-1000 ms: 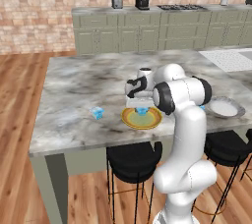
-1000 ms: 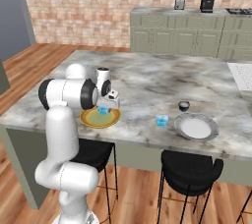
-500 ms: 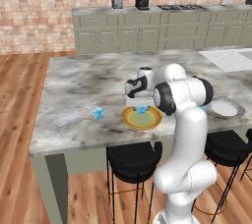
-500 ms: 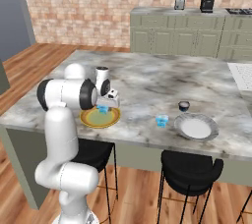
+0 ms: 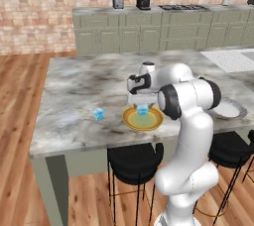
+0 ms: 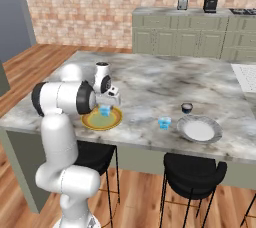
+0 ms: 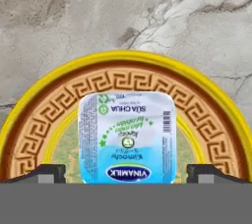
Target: Place two yogurt containers on each plate.
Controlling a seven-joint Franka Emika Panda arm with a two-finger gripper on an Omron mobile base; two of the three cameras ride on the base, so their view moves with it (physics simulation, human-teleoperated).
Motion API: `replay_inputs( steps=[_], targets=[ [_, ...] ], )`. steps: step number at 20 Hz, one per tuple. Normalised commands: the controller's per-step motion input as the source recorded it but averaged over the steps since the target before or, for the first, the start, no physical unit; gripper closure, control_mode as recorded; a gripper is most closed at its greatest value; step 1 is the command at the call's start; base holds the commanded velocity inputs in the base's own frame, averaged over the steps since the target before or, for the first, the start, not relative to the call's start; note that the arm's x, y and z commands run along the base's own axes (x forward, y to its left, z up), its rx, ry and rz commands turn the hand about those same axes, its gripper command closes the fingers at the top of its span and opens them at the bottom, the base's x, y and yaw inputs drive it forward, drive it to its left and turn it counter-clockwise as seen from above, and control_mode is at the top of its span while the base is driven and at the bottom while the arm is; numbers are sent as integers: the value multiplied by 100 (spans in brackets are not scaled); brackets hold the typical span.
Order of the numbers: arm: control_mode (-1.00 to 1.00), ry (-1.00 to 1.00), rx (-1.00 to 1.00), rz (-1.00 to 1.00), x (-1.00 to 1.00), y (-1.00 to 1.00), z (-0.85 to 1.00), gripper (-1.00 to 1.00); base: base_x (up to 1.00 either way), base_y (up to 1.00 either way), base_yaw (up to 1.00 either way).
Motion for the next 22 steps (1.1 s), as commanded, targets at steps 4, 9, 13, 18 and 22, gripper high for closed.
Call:
replay_inputs(
  steps=[4, 9, 13, 18, 22],
  targets=[
    [-100, -1, 0, 0, -36, 11, 82, -100, 0, 0, 0],
    [-100, 0, 2, 5, -32, 51, 73, -100, 0, 0, 0],
    [-100, -5, 8, 21, -17, 69, 48, -100, 0, 0, 0],
    [-100, -3, 6, 26, -31, 74, 11, -100, 0, 0, 0],
    [-100, -9, 6, 21, -43, 77, -13, -100, 0, 0, 0]
  ],
)
